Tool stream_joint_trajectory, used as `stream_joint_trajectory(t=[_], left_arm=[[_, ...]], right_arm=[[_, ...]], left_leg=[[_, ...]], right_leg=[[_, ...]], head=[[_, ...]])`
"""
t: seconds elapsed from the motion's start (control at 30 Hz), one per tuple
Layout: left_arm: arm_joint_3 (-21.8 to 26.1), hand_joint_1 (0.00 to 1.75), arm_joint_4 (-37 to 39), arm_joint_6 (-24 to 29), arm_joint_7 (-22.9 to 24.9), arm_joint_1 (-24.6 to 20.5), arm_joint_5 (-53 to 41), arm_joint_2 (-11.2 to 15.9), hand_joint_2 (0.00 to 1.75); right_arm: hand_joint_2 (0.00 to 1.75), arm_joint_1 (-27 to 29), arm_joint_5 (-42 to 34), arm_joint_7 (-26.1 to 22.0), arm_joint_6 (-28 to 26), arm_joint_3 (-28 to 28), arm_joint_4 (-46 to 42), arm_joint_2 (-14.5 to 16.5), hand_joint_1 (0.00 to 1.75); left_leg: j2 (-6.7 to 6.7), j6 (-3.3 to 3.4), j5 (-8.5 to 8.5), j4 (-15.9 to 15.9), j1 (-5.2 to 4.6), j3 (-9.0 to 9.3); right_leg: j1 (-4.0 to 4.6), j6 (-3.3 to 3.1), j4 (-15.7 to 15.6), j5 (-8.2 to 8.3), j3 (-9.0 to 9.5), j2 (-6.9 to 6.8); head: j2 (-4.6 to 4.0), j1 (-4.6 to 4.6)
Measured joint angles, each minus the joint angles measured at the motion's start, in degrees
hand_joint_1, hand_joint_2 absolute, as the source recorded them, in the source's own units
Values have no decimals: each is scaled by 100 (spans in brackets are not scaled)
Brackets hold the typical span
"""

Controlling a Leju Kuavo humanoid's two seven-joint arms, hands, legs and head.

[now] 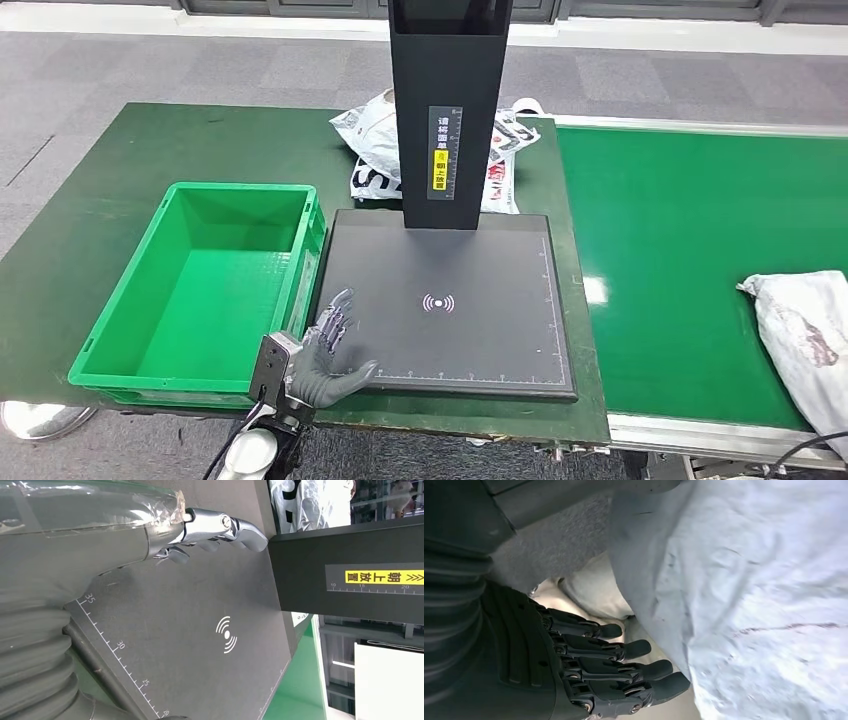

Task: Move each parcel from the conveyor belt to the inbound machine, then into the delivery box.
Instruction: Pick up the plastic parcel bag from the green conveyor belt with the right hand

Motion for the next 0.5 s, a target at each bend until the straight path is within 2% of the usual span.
stream_joint_trajectory(t=[0.2, 0.5], left_arm=[[4, 0, 15, 32, -1, 0, -13, 1, 175], [3, 0, 34, 127, -11, 4, 6, 1, 175]], right_arm=[[175, -93, 63, -283, 234, -83, 0, 17, 0], [175, -617, 468, -618, 349, -59, 0, 91, 0]], left_leg=[[1, 0, 0, 0, 0, -2], [3, -1, 1, 0, 0, 0]], right_leg=[[0, 0, 1, 0, 0, 1], [0, 0, 4, 1, 3, 3]], head=[[0, 1], [0, 1]])
